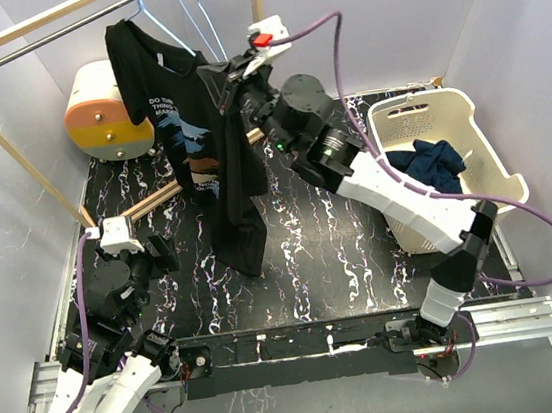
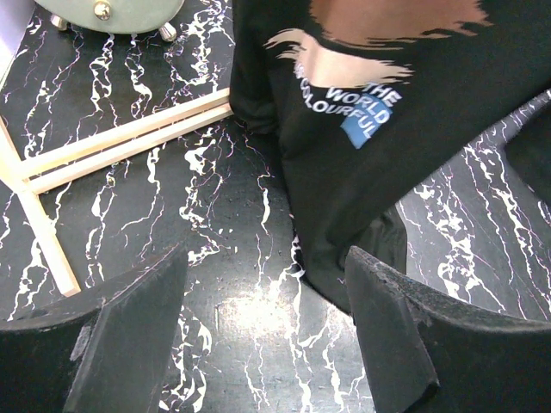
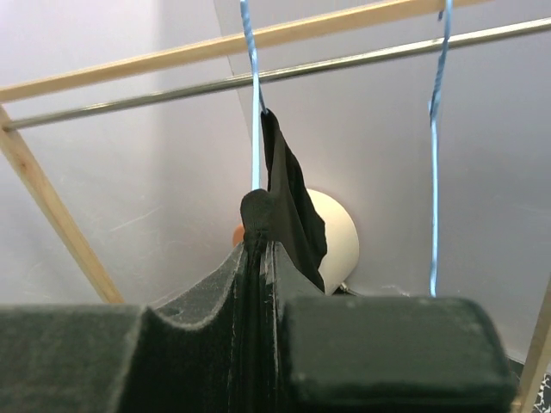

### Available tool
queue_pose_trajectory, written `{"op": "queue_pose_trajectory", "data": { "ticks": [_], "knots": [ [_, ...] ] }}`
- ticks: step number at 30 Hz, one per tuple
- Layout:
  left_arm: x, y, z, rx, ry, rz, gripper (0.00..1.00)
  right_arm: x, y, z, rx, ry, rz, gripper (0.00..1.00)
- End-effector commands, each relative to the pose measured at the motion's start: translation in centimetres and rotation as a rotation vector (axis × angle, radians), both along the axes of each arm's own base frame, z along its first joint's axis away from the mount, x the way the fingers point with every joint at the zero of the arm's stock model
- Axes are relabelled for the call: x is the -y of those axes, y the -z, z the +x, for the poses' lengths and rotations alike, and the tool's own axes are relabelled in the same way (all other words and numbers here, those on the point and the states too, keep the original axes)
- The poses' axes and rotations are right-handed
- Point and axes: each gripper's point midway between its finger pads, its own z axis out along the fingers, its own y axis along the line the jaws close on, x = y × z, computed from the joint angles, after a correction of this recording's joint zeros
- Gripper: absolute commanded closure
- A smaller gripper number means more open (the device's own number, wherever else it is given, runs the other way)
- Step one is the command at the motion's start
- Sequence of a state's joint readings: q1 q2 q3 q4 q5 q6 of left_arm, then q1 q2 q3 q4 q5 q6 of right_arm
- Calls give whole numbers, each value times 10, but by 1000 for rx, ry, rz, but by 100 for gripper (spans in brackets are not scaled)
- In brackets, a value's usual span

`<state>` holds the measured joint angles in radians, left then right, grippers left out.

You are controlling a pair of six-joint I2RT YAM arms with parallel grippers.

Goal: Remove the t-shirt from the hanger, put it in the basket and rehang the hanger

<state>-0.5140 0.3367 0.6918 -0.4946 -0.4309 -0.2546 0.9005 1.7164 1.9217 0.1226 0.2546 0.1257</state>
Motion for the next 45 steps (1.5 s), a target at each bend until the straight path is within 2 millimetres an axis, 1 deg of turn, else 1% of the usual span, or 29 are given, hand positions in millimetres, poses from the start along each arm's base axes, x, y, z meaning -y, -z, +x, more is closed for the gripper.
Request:
{"op": "queue_pose_trajectory", "data": {
  "ticks": [1, 3, 6, 10, 12, 13, 15, 18, 20, 21, 24, 26, 27, 28, 31, 34, 37, 40, 42, 43, 44, 45],
  "knots": [
    [-4, -6, -1, 24, -17, -6, 28, 58, -90, -51, 175, -25, 217, 92],
    [-3, -8, -1, 32, -9, -12, 26, 64, -84, -60, 163, -43, 198, 92],
    [2, -14, -2, 65, 23, -31, 21, 72, -64, -76, 125, -83, 143, 92],
    [15, -30, -5, 141, 110, -50, 12, 93, -23, -103, 50, -134, 49, 92],
    [26, -40, -7, 169, 178, -61, 8, 105, -2, -120, 7, -164, 5, 92],
    [33, -49, -8, 193, 220, -73, 7, 109, 14, -127, -24, -182, -21, 92],
    [49, -69, -12, 242, 310, -100, 5, 120, 32, -147, -64, -231, -45, 92],
    [71, -106, -20, 338, 441, -145, 3, 130, 54, -181, -107, -344, -72, 92],
    [89, -127, -27, 385, 548, -163, 3, 138, 65, -203, -123, -414, -84, 92],
    [97, -139, -32, 411, 604, -170, 3, 144, 67, -216, -123, -448, -87, 92],
    [126, -162, -46, 427, 793, -181, 3, 151, 81, -238, -155, -523, -118, 92],
    [142, -174, -56, 425, 917, -194, 3, 156, 88, -248, -172, -552, -136, 92],
    [151, -178, -58, 410, 969, -202, 3, 159, 89, -252, -174, -560, -139, 92],
    [156, -185, -63, 414, 1013, -210, 3, 162, 90, -257, -174, -570, -140, 92],
    [171, -195, -80, 407, 1166, -247, 4, 169, 89, -268, -161, -596, -135, 92],
    [185, -198, -92, 380, 1306, -289, 5, 170, 89, -275, -156, -627, -137, 92],
    [195, -202, -100, 354, 1422, -346, 7, 169, 92, -276, -161, -631, -138, 92],
    [200, -206, -101, 355, 1466, -396, 9, 167, 93, -276, -159, -641, -129, 92],
    [200, -213, -101, 390, 1473, -414, 12, 167, 95, -276, -161, -639, -128, 92],
    [200, -215, -102, 402, 1475, -425, 13, 168, 96, -275, -163, -634, -128, 92],
    [201, -216, -101, 402, 1475, -436, 17, 168, 96, -275, -163, -630, -126, 92],
    [202, -216, -99, 391, 1481, -442, 23, 169, 97, -274, -165, -626, -126, 92]
  ]
}}
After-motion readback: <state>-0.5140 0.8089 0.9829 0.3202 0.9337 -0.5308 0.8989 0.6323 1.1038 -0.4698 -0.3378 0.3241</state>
